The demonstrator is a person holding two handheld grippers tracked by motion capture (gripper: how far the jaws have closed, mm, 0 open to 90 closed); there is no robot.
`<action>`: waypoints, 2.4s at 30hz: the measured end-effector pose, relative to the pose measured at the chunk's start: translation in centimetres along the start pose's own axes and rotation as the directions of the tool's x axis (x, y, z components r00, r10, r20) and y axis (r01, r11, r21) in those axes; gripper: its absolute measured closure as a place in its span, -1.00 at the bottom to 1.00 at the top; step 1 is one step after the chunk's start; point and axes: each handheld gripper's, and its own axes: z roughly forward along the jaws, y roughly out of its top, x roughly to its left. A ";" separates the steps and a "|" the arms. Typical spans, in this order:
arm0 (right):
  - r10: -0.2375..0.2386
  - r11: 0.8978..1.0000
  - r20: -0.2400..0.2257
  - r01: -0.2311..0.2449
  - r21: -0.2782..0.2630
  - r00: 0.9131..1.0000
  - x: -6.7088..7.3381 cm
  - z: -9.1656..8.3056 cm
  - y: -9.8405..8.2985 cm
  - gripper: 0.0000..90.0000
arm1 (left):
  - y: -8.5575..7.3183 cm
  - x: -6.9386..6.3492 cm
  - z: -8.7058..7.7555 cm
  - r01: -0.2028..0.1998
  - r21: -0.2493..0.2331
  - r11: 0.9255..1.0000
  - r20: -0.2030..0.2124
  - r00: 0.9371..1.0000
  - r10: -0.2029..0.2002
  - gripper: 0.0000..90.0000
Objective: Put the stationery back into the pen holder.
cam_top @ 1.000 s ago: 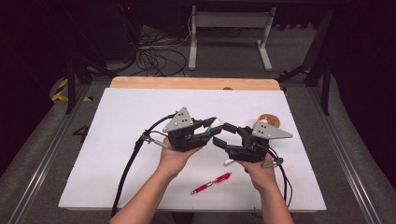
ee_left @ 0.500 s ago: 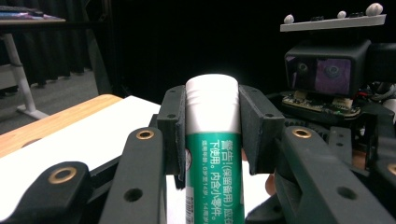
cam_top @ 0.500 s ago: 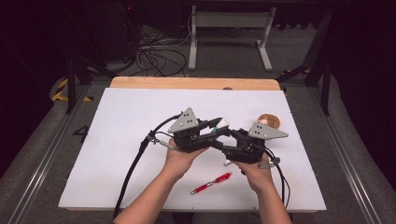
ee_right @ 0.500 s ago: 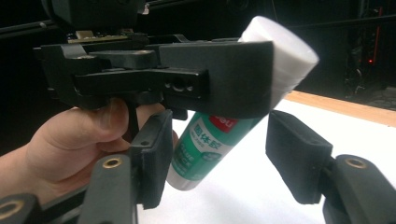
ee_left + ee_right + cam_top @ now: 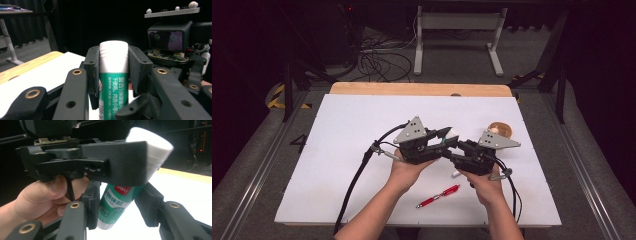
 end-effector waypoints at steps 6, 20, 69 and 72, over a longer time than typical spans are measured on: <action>-0.005 1.000 0.039 0.004 0.008 0.999 -0.2 -0.1 -0.1 0.46 | 0.0 -0.2 0.0 -0.015 0.007 1.000 -0.014 1.000 0.015 0.38; -0.059 0.998 0.139 0.055 0.030 0.989 -0.5 -0.4 -0.2 0.46 | 0.1 -0.1 -0.7 -0.028 0.041 0.999 -0.036 0.999 0.030 0.16; -0.161 0.985 0.400 0.173 0.007 0.902 -2.6 -5.4 1.4 0.46 | -2.4 2.1 -8.5 0.001 0.140 0.990 -0.176 0.984 0.024 -0.30; -0.166 0.984 0.423 0.176 0.014 0.891 -2.9 -6.0 1.4 0.46 | -2.7 2.3 -9.1 0.003 0.146 0.989 -0.180 0.983 0.024 -0.31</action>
